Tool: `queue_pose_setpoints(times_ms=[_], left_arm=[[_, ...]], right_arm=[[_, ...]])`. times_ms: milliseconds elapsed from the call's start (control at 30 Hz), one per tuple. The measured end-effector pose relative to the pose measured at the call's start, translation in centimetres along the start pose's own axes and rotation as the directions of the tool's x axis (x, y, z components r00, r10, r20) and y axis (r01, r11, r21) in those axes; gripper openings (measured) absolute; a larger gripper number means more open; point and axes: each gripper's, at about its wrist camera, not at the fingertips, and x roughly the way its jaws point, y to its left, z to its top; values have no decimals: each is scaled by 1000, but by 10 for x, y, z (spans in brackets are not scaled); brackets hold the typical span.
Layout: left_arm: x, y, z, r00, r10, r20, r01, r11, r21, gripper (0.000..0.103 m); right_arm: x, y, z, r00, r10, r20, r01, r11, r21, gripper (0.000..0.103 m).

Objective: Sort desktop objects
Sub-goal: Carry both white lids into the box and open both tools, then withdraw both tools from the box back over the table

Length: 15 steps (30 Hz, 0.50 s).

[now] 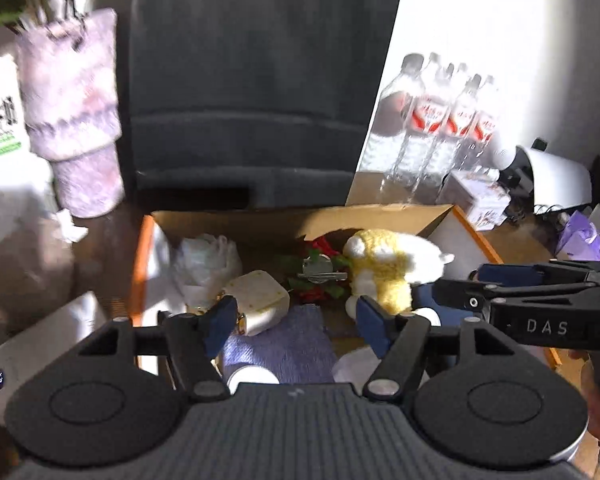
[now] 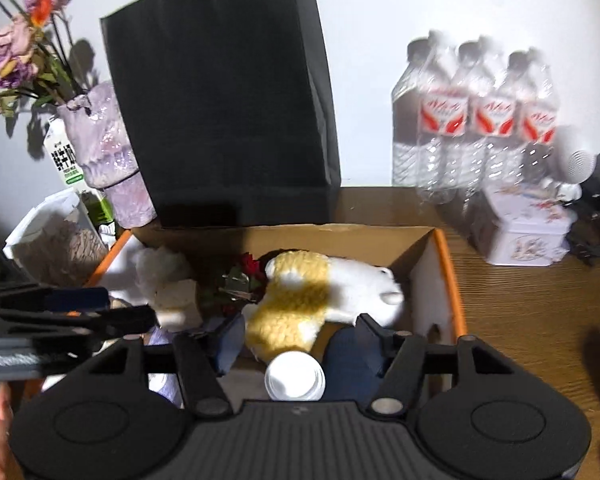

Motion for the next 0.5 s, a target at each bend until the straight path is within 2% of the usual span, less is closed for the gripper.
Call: queue_pose_setpoints(times_ms=[67, 200, 267, 367, 400, 500], left_arm=[[-21, -4, -7, 999, 24, 35, -24, 1000, 4, 76], [-64, -17, -35, 992, 69, 105, -71, 997, 13, 82], [-81, -23, -53, 988, 70, 134, -72, 997, 10, 84], [-109, -34, -91, 983, 72, 171, -73, 997, -3, 91], [-119, -38, -109, 980, 71, 188, -71, 997, -9, 96], [-140, -48, -160, 975, 70, 211, -70, 998, -10, 99]], right_arm=[[-17, 3, -8, 1000, -19, 23, 19, 1000, -16, 69], [-51, 12, -37, 997, -34, 70, 37, 998, -43, 71], [-69, 21, -55, 995, -39, 93, 44, 998, -51, 73], [-98, 31, -90, 989, -41, 141, 50, 997, -54, 80], [-107, 35, -103, 988, -37, 153, 46, 997, -55, 82], [-130, 42, -149, 985, -35, 172, 46, 997, -64, 83]])
